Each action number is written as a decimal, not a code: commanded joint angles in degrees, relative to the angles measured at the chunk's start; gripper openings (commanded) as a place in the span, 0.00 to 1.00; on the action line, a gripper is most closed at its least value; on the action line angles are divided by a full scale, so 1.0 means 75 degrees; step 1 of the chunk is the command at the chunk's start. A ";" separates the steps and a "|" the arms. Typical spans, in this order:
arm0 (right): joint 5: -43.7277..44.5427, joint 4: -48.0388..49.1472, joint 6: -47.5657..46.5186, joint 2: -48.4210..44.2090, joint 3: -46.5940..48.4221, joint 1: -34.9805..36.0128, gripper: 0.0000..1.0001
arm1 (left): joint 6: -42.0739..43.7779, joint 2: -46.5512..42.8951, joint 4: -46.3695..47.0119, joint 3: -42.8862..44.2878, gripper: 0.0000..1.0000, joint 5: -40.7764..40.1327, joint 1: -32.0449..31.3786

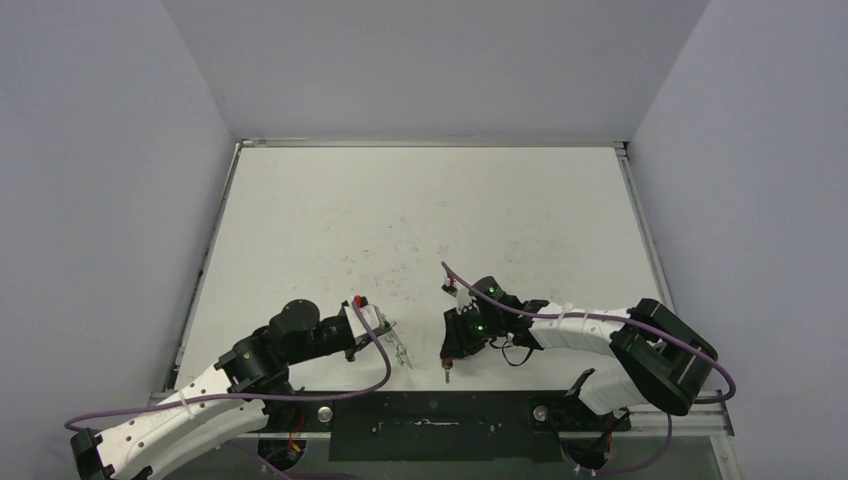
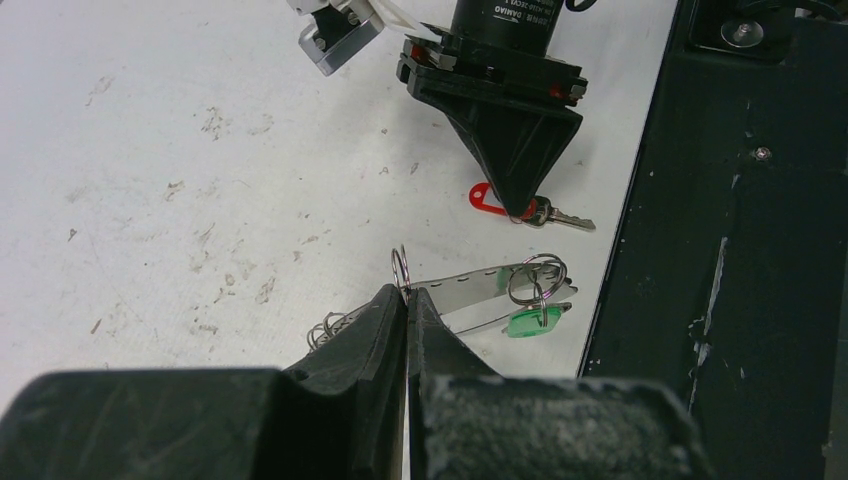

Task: Put the keys on the keyring

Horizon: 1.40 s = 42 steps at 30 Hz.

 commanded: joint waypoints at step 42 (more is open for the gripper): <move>-0.0314 -0.1190 -0.1009 -0.0526 0.1093 -0.0057 0.00 | -0.0074 -0.0138 0.0147 0.0344 0.00 0.0061 0.0034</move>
